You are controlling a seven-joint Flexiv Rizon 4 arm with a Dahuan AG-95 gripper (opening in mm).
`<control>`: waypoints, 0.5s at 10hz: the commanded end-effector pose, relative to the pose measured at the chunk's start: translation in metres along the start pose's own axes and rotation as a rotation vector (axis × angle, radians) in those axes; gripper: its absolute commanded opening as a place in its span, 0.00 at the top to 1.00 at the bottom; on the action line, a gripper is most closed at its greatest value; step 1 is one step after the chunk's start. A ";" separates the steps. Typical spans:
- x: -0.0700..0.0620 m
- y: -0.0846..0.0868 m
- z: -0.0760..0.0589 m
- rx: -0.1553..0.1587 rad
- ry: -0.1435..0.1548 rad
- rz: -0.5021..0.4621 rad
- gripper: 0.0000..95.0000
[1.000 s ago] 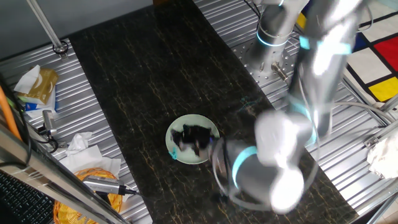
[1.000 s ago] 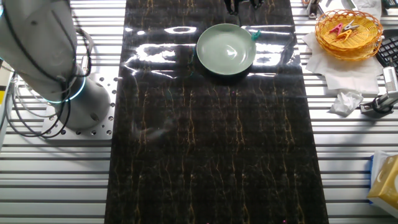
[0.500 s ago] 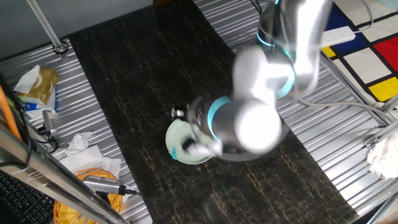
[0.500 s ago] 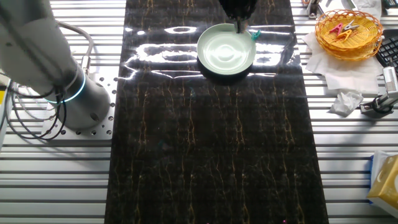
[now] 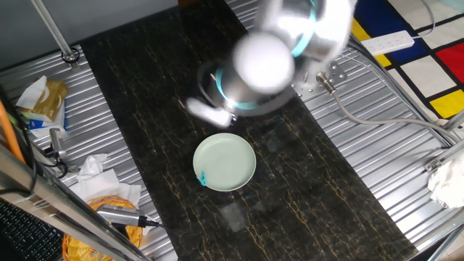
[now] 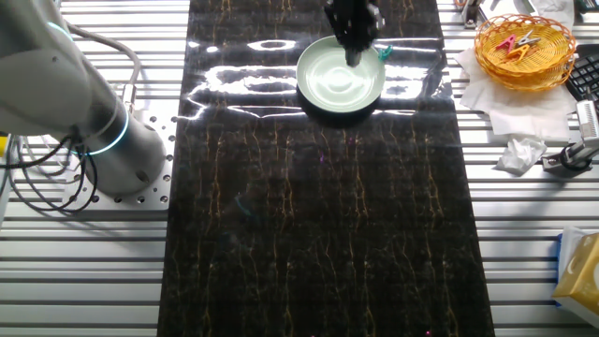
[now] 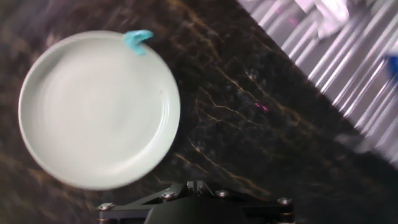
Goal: Use a clamp
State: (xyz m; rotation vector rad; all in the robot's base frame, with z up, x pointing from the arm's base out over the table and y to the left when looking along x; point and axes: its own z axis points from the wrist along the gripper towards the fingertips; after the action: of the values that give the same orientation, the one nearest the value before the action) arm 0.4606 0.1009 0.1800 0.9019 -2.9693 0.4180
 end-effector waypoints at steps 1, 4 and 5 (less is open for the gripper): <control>0.013 -0.025 0.039 -0.221 -0.154 0.289 1.00; 0.016 -0.025 0.043 -0.251 -0.196 0.333 1.00; 0.014 -0.023 0.046 -0.250 -0.203 0.315 1.00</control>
State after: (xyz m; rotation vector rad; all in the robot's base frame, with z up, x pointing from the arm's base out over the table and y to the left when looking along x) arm 0.4624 0.0675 0.1658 0.5314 -3.2200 0.0274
